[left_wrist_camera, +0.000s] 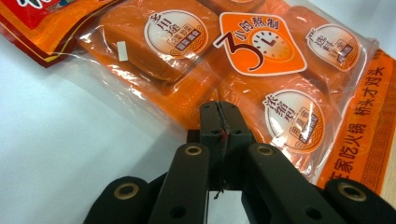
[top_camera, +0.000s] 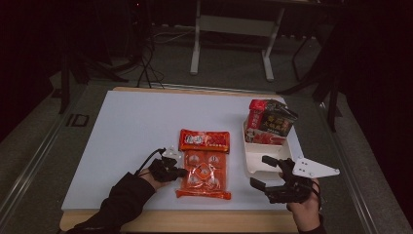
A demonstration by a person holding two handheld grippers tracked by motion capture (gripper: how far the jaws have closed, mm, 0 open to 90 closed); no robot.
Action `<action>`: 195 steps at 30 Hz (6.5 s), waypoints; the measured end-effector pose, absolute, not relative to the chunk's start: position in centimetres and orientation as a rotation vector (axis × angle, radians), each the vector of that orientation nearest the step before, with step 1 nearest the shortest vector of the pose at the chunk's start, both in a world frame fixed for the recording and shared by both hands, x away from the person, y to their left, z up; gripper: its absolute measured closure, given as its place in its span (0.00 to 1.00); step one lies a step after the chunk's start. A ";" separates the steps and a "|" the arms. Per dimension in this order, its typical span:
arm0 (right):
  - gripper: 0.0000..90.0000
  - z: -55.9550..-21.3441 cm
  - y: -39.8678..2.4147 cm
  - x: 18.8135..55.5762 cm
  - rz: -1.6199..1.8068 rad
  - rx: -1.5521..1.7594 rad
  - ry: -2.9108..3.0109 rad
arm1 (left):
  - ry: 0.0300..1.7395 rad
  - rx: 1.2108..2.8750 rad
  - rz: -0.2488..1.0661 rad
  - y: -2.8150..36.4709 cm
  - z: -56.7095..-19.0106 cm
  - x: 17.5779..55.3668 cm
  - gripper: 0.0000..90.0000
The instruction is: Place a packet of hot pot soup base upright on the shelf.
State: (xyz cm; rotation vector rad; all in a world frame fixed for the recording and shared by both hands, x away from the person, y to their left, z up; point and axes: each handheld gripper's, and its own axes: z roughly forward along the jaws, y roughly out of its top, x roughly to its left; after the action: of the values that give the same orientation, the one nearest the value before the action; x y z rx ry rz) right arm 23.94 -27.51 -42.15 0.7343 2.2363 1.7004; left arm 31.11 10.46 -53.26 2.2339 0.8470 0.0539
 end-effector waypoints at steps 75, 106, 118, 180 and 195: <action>0.15 -42.5 -27.2 23.3 1.583 0.667 2.218 | 1.142 2.037 0.132 12.1 -54.2 42.3 0.52; 0.16 -42.3 -27.7 23.5 1.609 0.714 2.178 | 0.958 2.046 0.172 10.0 -51.5 40.2 0.99; 0.16 -42.3 -27.3 23.9 1.596 0.707 2.189 | 0.897 1.995 0.210 10.5 -48.3 38.0 0.99; 0.46 -43.8 -21.9 32.4 1.574 0.757 2.417 | 0.491 1.882 0.114 10.8 -41.6 30.5 1.00; 1.00 -41.7 -21.6 30.6 1.668 0.631 2.554 | 0.509 1.850 0.081 11.7 -41.0 30.1 0.99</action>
State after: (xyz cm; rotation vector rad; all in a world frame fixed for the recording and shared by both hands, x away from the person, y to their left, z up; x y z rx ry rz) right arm 30.62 -21.61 -41.71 0.6305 2.5540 1.6685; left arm 30.07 11.65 -40.99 1.8502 0.5092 0.0812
